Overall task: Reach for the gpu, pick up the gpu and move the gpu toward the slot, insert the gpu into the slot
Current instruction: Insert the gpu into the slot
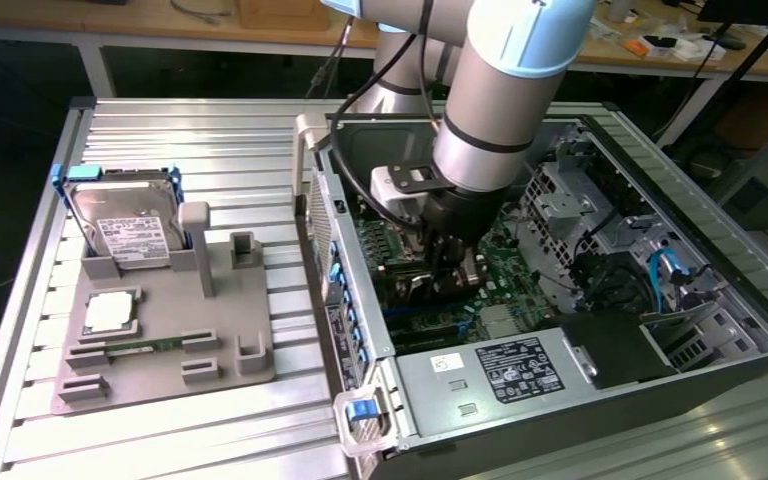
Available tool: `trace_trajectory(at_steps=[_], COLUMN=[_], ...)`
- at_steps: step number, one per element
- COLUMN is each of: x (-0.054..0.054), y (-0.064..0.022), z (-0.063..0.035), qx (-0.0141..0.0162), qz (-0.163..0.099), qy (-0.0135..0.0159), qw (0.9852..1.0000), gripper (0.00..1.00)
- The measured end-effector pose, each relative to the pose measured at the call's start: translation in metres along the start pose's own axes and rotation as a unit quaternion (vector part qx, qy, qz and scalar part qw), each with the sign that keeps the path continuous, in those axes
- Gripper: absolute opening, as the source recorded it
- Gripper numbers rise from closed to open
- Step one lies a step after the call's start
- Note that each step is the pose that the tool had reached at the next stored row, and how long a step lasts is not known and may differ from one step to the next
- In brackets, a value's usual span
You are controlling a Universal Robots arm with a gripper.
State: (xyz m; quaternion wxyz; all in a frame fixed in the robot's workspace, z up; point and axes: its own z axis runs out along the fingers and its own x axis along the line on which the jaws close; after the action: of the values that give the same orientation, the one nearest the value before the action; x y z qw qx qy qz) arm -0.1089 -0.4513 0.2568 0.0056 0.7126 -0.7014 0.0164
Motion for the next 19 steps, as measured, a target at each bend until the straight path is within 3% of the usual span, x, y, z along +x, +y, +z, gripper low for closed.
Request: trace_trajectory(at_steps=[8, 16, 19], x=[-0.0001, 0.0001, 0.0001], y=[0.0000, -0.0001, -0.0001], z=[0.0019, -0.0031, -0.0033], qx=[0.0000, 0.0000, 0.0000], qz=[0.000, 0.000, 0.000], qy=[-0.0001, -0.0001, -0.0029], qw=[1.0000, 1.0000, 1.0000], gripper=[0.27, 0.27, 0.27])
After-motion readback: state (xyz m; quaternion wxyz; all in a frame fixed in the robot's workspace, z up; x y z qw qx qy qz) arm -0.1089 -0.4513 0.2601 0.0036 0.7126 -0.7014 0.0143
